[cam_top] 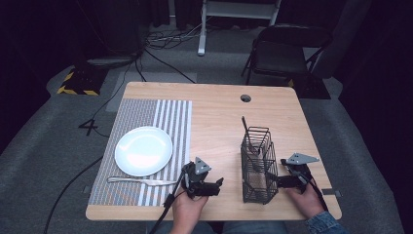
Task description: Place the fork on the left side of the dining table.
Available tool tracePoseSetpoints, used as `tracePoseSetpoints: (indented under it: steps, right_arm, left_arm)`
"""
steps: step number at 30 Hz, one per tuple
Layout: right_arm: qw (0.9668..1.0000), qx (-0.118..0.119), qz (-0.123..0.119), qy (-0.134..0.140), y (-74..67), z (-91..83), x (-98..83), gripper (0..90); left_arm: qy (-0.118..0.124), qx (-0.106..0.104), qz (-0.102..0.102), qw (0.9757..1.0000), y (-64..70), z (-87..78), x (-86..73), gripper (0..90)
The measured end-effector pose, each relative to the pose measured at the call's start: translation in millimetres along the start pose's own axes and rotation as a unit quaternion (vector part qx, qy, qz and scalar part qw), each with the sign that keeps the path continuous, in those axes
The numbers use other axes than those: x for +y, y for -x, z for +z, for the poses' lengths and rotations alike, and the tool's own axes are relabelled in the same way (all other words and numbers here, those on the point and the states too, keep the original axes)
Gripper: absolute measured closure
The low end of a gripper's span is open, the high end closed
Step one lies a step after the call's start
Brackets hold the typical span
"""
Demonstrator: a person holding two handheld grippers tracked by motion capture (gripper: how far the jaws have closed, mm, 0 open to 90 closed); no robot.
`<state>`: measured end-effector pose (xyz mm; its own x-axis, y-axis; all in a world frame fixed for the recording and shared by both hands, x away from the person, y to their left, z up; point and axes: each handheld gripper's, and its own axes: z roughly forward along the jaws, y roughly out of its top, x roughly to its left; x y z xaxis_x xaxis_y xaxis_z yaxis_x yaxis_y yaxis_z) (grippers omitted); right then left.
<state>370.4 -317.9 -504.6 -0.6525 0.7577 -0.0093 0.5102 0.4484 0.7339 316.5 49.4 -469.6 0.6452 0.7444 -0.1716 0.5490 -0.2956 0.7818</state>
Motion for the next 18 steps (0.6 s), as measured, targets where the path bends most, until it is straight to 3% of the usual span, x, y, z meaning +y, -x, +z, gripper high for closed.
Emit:
tracePoseSetpoints:
  steps: [3, 7, 11, 16, 18]
  right_arm:
    - [1.0, 0.0, -0.001, 0.0, 0.1, -0.1, -0.1, 15.1]
    - [1.0, 0.0, -0.001, 0.0, 0.2, -0.1, -0.1, 15.2]
    - [1.0, 0.0, -0.001, 0.0, 0.1, -0.1, -0.1, 15.2]
    - [1.0, 0.0, -0.001, 0.0, 0.1, -0.2, -0.2, 15.2]
    - [1.0, 0.0, -0.001, -0.001, 0.1, -0.3, -0.2, 15.2]
  left_arm:
    - [0.03, -0.004, 0.005, 0.9995, -0.8, -12.6, 6.4, 19.3]
    - [0.046, -0.007, 0.017, 0.9988, -2.0, -22.6, 14.6, 23.3]
    - [0.036, -0.003, 0.034, 0.9988, -2.0, -27.4, 22.3, 32.9]
    - [0.054, -0.011, 0.035, 0.9979, -4.0, -36.6, 34.9, 36.2]
    - [0.049, -0.007, 0.05, 0.9976, -2.8, -38.7, 40.2, 45.7]
